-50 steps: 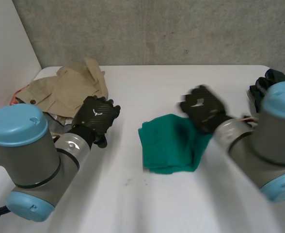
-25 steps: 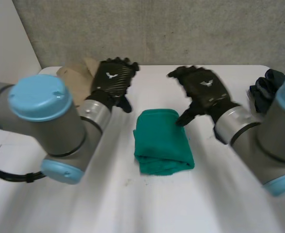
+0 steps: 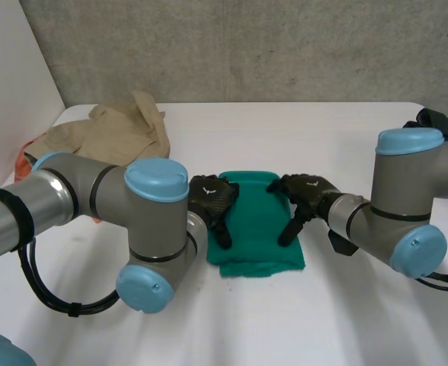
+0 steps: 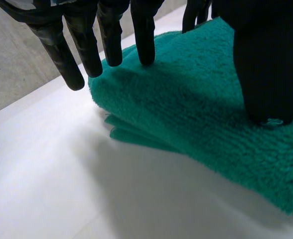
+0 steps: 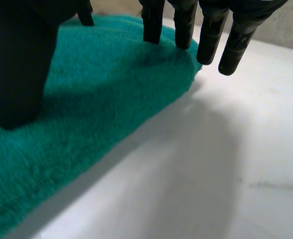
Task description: Fold the laundry.
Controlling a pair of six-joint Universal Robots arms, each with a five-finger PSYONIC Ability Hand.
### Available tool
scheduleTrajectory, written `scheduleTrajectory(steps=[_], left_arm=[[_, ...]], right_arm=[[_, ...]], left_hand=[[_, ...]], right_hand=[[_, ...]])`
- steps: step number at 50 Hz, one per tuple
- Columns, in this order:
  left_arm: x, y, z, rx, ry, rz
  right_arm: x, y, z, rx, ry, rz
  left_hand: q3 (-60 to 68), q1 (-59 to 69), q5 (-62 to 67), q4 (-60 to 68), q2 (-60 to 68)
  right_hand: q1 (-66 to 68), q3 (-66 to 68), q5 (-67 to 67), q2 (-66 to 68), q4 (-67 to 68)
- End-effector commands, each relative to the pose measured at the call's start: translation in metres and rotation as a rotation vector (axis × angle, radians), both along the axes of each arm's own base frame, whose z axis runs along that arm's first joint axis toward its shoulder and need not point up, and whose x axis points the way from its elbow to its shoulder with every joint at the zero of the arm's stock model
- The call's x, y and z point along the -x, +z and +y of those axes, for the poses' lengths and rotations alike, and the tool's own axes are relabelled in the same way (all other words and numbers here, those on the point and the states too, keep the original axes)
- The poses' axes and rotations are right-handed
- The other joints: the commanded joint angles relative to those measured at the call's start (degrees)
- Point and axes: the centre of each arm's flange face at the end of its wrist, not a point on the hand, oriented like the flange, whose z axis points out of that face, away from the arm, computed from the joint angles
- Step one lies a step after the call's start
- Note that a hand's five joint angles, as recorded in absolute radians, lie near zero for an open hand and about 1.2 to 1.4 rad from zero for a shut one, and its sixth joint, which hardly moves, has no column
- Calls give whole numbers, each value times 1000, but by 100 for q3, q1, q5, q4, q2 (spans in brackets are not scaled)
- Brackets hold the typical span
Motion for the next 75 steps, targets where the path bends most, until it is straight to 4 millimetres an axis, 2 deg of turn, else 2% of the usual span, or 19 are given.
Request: scheduleTrajectory(steps=[1, 4, 8, 9, 11, 13, 17, 20, 22, 26, 30, 38, 45, 50, 57, 65, 67, 71, 75], left_arm=[[0, -1, 7, 47, -43, -80], [1, 5, 9, 58, -54, -74], [0, 38, 12, 115, -54, -22], [-2, 53, 12, 138, -55, 2], [-3, 67, 15, 160, -71, 28], [-5, 87, 21, 185, -115, 66], [-15, 112, 28, 202, -200, 114], [-21, 123, 37, 194, -299, 143], [-23, 126, 44, 187, -356, 157], [-26, 129, 59, 164, -476, 183], [-27, 128, 63, 156, -509, 187], [-27, 129, 64, 159, -506, 188], [-27, 129, 63, 158, -504, 189], [-27, 129, 63, 158, -504, 189], [-27, 130, 62, 160, -503, 190], [-28, 130, 62, 162, -498, 190], [-28, 131, 62, 165, -498, 192], [-28, 132, 62, 169, -498, 193], [-29, 135, 61, 175, -496, 195]], right_arm=[[1, -3, -5, 82, 26, 100], [-2, 15, 0, 145, 37, 116], [0, 52, 9, 234, 29, 83], [1, 57, 11, 249, 27, 74], [4, 66, 16, 299, 19, 51], [5, 67, 22, 323, 21, 42], [12, 64, 47, 353, 38, 46], [14, 50, 70, 344, 68, 49], [14, 34, 83, 335, 87, 53], [8, 17, 99, 377, 124, 40], [-2, -4, 104, 395, 161, 53], [-15, -29, 97, 450, 197, 118], [-19, -35, 80, 512, 141, 144], [-24, -30, 71, 552, 121, 121], [-31, -20, 61, 579, 110, 94], [-36, -28, 51, 579, 110, 94], [-38, -29, 49, 584, 109, 93], [-42, -25, 42, 600, 106, 82], [-39, -17, 38, 600, 97, 82]], left_hand=[[52, -111, 162, 83, 80], [52, -111, 162, 83, 80], [-32, -195, 78, 0, -4], [-49, -211, 61, -17, -21], [-66, -228, 44, -34, -38], [-83, -245, 27, -51, -55], [-16, -178, 94, 16, 12], [-32, -195, 78, 0, -4], [-32, -195, 77, -1, -4], [-49, -212, 61, -17, -21], [-32, -195, 77, -1, -4], [-49, -212, 61, -17, -21], [-49, -212, 61, -17, -21], [-49, -212, 61, -17, -21], [-49, -212, 61, -17, -21], [-49, -212, 61, -17, -21], [-49, -212, 61, -17, -21], [-49, -212, 61, -17, -21], [-49, -212, 61, -17, -21]], right_hand=[[-144, -221, -362, -253, -352], [-144, -221, -362, -253, -352], [-144, -221, -362, -253, -352], [-144, -221, -362, -253, -352], [-144, -221, -362, -253, -352], [-144, -221, -362, -253, -352], [-144, -221, -362, -253, -352], [-144, -221, -362, -253, -352], [-144, -221, -362, -253, -352], [-144, -221, -362, -253, -352], [-144, -221, -362, -253, -352], [-144, -221, -362, -253, -352], [-144, -221, -362, -253, -352], [1679, 1603, 1462, 1571, 1472], [1765, 1688, 1548, 1656, 1557], [1865, 1788, 1648, 1756, 1657], [2718, 2641, 2500, 2609, 2510], [6842, 6766, 6625, 6734, 6635], [6856, 6779, 6638, 6747, 6648]])
